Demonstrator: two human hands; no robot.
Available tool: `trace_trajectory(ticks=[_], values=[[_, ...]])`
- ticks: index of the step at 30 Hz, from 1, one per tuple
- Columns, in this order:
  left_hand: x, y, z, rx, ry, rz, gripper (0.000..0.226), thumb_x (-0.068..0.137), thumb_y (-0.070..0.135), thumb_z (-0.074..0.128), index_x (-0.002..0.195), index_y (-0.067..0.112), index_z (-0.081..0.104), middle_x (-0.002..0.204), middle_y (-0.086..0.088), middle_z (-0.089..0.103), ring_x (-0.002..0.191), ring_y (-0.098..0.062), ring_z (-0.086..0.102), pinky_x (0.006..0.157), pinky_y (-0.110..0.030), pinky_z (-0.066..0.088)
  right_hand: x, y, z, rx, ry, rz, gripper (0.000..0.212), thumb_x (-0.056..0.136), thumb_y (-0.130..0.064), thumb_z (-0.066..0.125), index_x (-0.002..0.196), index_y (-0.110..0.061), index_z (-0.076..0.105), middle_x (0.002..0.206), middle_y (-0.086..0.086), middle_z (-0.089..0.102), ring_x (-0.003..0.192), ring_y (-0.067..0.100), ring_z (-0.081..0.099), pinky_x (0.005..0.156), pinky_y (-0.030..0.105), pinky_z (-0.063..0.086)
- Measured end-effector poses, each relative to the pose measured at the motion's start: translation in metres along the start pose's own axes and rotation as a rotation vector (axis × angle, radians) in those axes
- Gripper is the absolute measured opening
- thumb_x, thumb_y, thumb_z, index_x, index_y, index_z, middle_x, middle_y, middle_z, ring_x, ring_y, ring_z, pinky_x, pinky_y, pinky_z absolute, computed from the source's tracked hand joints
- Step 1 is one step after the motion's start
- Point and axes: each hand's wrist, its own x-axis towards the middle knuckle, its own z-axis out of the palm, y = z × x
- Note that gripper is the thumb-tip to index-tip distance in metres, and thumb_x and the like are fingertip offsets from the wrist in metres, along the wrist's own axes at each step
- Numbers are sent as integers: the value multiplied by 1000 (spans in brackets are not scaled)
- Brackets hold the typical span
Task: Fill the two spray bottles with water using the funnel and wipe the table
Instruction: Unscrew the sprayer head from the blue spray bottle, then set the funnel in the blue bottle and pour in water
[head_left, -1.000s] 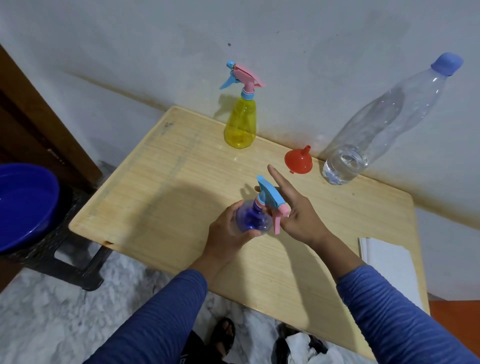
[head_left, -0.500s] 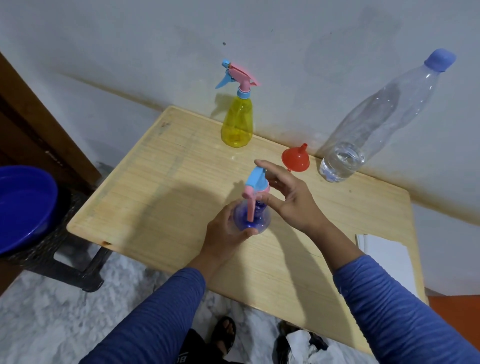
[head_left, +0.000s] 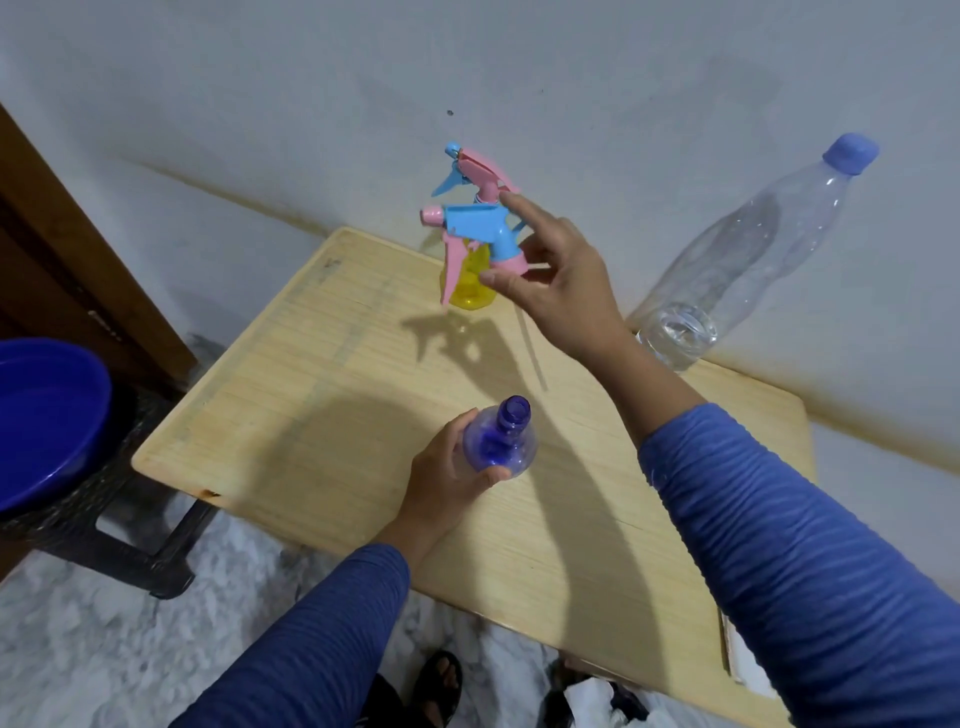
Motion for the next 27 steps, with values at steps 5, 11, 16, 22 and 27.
trace_trajectory(ticks=[5, 11, 16, 22, 27], values=[[0, 0, 1, 2, -4, -13, 84, 53, 58, 64, 130, 30, 46, 118, 15, 57, 104, -2, 55, 75, 3, 37, 7, 19, -14, -245, -16, 184, 61, 80, -27, 71, 135, -23, 47, 90, 8, 54, 79, 15, 52, 72, 21, 38], [-1, 0, 2, -12, 11, -23, 79, 52, 57, 66, 126, 37, 47, 113, 23, 57, 103, 1, 56, 77, 1, 38, -52, 100, -7, -338, -100, 515, 61, 83, -26, 68, 138, -12, 44, 111, 14, 64, 89, 25, 58, 73, 25, 36], [0, 1, 2, -1, 11, -10, 75, 54, 61, 67, 123, 43, 43, 111, 30, 52, 101, 7, 53, 78, 1, 38, -90, 144, -6, -388, -97, 719, 66, 84, -28, 66, 141, -11, 39, 112, 16, 62, 95, 26, 58, 73, 29, 41], [0, 1, 3, 9, 34, -34, 65, 53, 62, 72, 110, 58, 42, 109, 34, 54, 102, 16, 52, 79, 1, 37, -106, 158, -7, -323, -59, 724, 68, 81, -30, 68, 140, -11, 41, 96, 8, 57, 83, 17, 52, 61, 20, 37], [1, 0, 5, -17, 38, -45, 77, 51, 58, 73, 121, 46, 43, 113, 31, 53, 103, 20, 50, 84, -2, 39, -97, 165, -10, -333, 145, 659, 73, 79, -42, 69, 140, -15, 39, 124, 12, 46, 114, 23, 52, 92, 30, 43]])
